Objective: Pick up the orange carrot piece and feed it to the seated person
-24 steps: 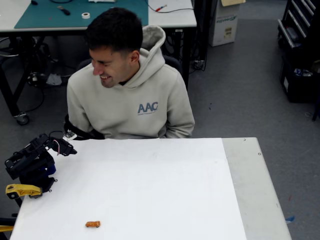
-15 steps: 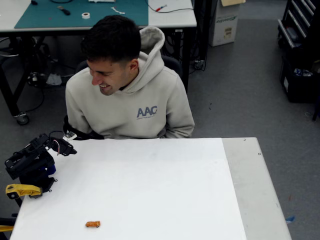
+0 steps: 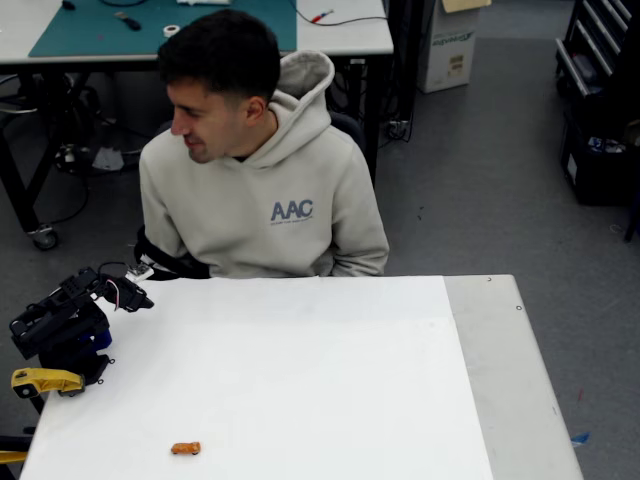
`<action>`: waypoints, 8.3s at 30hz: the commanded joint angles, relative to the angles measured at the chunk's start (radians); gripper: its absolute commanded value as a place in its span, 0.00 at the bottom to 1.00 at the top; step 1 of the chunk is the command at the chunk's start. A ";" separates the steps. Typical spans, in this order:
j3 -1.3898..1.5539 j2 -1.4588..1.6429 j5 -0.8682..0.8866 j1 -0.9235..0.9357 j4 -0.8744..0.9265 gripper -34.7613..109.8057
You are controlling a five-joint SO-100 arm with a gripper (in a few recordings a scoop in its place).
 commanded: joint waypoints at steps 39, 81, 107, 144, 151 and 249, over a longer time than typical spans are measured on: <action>-0.074 0.015 -0.008 -0.026 0.015 0.23; -0.483 -0.472 -0.009 0.268 0.014 0.23; -0.988 -1.197 -0.012 0.815 0.014 0.23; -1.281 -1.678 -0.502 1.453 -0.316 0.23; -1.393 -1.778 -0.503 1.500 -0.328 0.23; -1.250 -1.832 -0.488 1.450 -0.327 0.22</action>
